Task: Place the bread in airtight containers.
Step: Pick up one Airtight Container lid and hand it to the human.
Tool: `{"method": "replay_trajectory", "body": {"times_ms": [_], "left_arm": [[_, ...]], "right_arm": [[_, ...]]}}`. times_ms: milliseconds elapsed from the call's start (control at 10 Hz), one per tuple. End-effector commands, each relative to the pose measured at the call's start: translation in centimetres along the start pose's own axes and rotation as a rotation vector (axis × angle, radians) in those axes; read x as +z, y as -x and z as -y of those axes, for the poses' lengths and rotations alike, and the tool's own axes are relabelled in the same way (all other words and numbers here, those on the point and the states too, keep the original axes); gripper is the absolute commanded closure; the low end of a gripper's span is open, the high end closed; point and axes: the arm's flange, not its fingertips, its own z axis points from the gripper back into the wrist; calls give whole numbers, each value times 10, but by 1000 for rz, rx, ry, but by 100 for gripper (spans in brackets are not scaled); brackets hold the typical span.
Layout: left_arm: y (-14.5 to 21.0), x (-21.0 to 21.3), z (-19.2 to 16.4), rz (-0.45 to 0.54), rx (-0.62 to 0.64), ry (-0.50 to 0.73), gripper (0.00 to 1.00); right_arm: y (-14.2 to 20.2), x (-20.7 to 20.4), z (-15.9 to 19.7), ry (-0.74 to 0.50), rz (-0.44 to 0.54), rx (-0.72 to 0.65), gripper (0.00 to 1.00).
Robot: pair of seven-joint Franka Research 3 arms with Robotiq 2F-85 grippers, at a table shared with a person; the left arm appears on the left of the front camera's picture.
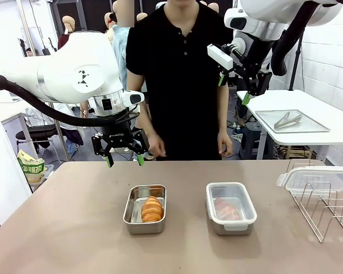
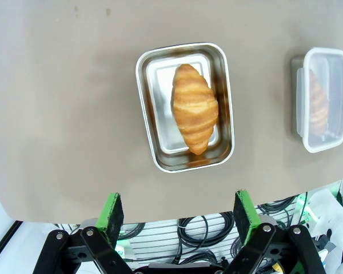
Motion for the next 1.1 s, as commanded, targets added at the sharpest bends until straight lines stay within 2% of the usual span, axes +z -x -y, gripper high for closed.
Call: {"method": "replay_trajectory", "body": {"times_ms": [0, 400, 500, 700, 1000], "left_arm": [[1, 1, -1, 3, 2, -4, 0], [1, 1, -1, 3, 2, -4, 0], [1, 1, -1, 3, 2, -4, 0], [1, 1, -1, 3, 2, -4, 0], [1, 1, -1, 3, 2, -4, 0]], "right_arm": [[0, 0, 0, 1, 0, 3, 0], [0, 0, 0, 0, 0, 0, 0], [-4, 29, -5, -43, -46, 72, 0], [25, 52, -17, -107, -122, 61, 0], [72, 63, -36, -209, -115, 87, 0]]}}
